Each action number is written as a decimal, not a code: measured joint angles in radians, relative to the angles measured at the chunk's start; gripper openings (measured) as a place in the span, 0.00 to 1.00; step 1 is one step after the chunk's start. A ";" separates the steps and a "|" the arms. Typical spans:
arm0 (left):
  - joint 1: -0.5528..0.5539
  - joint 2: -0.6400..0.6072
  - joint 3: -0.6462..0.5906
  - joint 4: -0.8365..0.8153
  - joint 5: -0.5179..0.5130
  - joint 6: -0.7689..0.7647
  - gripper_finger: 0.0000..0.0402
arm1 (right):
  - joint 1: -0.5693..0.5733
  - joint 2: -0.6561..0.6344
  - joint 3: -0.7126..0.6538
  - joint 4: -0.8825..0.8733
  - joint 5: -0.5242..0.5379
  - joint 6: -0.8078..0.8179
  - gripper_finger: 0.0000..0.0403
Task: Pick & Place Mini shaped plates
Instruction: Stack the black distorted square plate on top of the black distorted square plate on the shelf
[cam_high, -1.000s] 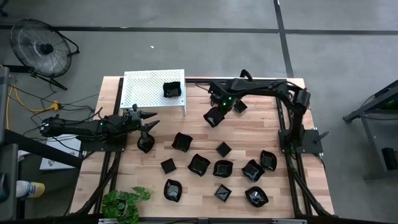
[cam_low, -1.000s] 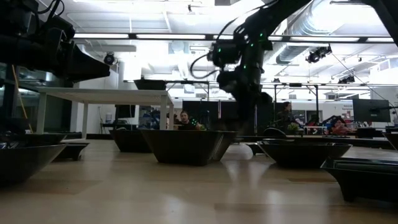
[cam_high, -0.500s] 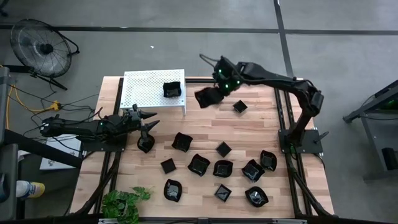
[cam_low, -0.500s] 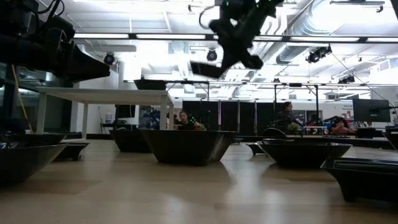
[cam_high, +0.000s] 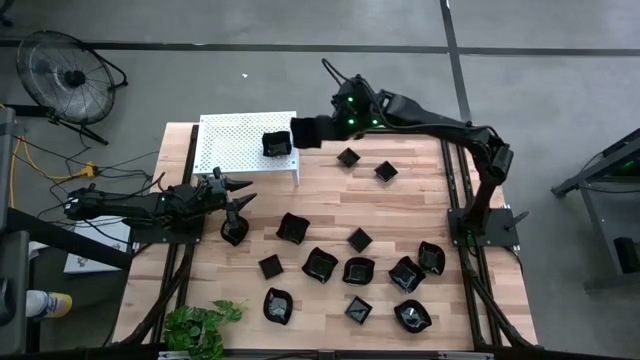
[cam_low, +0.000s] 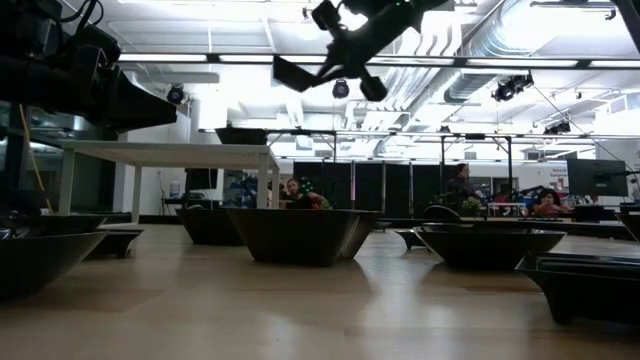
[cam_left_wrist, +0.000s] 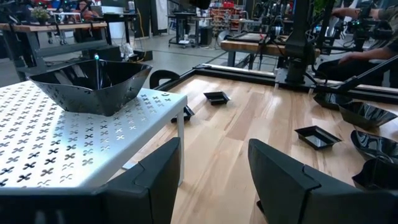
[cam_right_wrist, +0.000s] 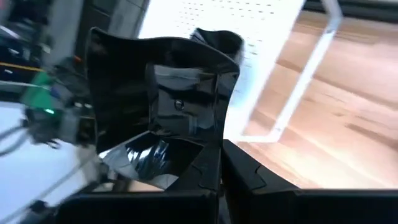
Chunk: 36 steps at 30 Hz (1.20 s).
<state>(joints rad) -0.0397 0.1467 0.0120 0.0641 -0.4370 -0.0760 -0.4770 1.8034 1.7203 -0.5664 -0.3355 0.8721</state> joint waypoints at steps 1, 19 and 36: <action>0.000 0.000 0.000 0.001 0.000 0.000 0.46 | 0.000 0.009 0.007 0.015 -0.010 0.020 0.00; 0.000 0.001 0.000 0.000 0.008 0.000 0.46 | -0.001 0.372 0.543 -0.195 -0.022 0.046 0.00; 0.000 0.002 0.000 0.000 0.009 0.000 0.46 | 0.018 0.457 0.567 -0.200 -0.068 0.093 0.00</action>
<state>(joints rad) -0.0398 0.1482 0.0120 0.0639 -0.4282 -0.0761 -0.4591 2.2605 2.2876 -0.7660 -0.4033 0.9647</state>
